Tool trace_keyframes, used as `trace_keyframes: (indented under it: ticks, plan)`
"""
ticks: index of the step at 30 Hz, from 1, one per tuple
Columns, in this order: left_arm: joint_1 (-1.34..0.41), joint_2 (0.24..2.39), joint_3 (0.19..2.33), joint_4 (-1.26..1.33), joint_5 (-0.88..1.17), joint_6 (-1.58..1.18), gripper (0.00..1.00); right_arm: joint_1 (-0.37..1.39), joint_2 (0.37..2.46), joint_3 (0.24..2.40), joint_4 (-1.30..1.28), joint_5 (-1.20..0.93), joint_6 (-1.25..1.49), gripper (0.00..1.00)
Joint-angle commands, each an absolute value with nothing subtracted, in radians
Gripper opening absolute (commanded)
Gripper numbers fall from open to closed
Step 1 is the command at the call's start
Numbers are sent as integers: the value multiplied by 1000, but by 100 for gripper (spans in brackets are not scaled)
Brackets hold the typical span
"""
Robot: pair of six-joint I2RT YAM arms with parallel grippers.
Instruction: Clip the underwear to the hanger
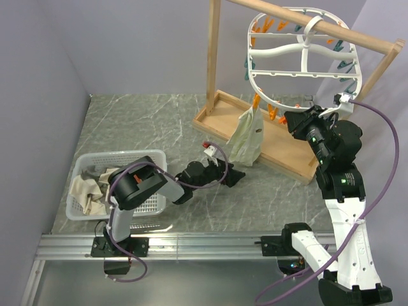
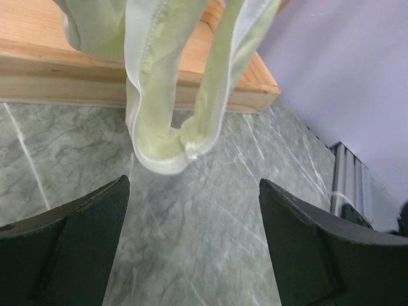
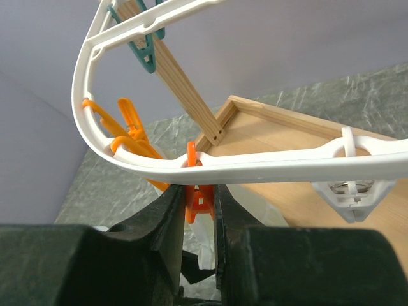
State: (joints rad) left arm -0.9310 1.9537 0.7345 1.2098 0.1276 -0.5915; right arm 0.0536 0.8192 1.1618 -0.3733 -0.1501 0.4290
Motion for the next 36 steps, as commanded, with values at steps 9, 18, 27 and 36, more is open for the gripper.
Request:
trace_keyframes:
  ticks: [9,18,27,36]
  plan:
    - [-945,2085,914,1400,23,-561,65,49,815,1200,-382,-127,414,0]
    - [-946,2050,870,1465,159,-541,19,49,815,1198,-374,-132,419,0]
    - [-954,1775,778,1251,408,-194,0,48,798,1169,-356,-147,433,0]
    - [-977,1746,1001,823,447,306,0,48,790,1157,-344,-161,439,0]
